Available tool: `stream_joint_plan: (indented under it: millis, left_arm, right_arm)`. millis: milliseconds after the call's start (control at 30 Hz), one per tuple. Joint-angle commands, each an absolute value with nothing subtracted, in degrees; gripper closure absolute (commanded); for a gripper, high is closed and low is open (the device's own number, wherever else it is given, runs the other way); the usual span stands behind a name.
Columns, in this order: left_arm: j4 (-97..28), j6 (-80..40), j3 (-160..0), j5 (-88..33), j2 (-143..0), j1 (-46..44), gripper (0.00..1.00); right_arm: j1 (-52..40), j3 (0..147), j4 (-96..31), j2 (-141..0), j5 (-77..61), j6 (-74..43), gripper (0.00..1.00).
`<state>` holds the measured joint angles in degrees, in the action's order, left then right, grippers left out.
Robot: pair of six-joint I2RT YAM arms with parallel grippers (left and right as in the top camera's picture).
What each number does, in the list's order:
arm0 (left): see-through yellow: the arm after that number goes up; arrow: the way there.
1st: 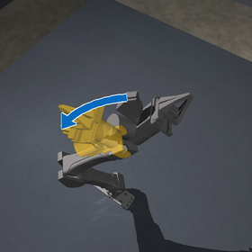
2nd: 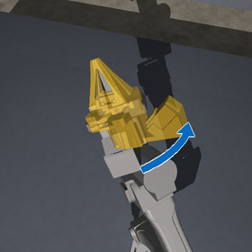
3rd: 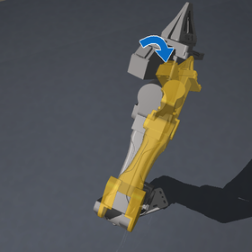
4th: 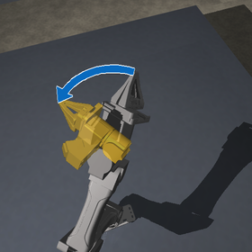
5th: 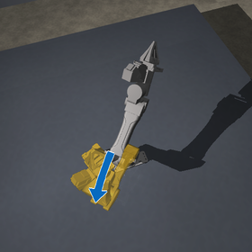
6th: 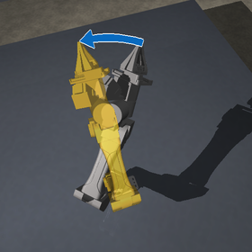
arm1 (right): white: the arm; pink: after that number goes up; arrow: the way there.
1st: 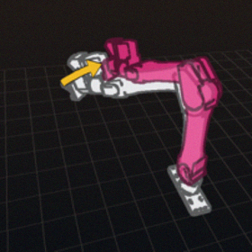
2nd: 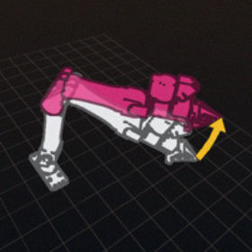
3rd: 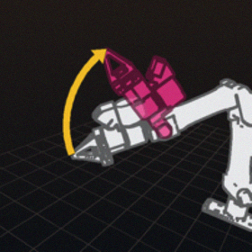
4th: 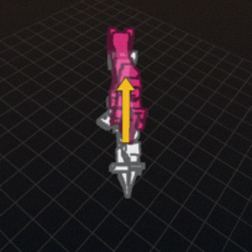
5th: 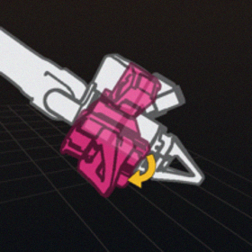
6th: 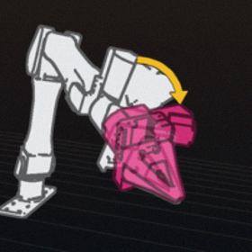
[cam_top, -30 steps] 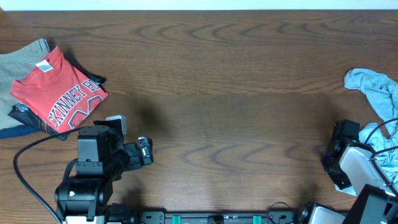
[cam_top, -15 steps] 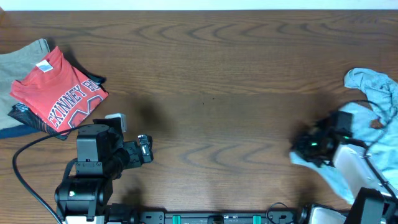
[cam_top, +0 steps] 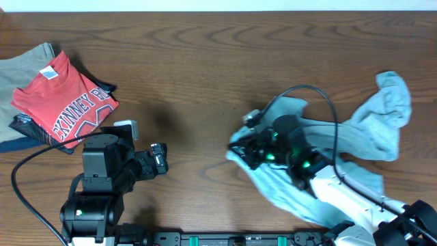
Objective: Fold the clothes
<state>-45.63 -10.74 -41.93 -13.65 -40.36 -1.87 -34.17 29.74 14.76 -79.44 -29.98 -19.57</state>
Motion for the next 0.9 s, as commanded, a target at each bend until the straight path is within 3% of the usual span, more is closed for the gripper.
stream_joint_plan:
  millis: [0,33,367,633,867]
  left_arm:
    - [-45.3,-11.5,-43.1,-14.4,-40.4,-1.6,0.02]
    - [-45.3,-11.5,-43.1,-14.4,-40.4,-1.6,0.02]
    - [-42.9,-16.8,-43.1,-14.4,-40.4,-1.6,0.02]
    - [-39.2,-19.8,-42.1,-18.1,-43.4,-2.5,0.02]
    - [-34.8,-19.7,-42.1,-18.8,-55.7,-7.6,0.02]
  right_arm:
    - [-37.9,29.9,15.7,-79.3,-20.7,-21.2,0.15]
    - [-38.0,29.9,15.0,-79.3,-19.7,-21.2,0.01]
    - [-31.2,29.9,-6.6,-72.8,-1.8,-24.2,0.01]
    - [-21.0,29.9,-17.5,-61.9,-0.4,-22.6,0.01]
    - [-11.8,29.9,-26.9,-58.4,1.0,-24.8,0.01]
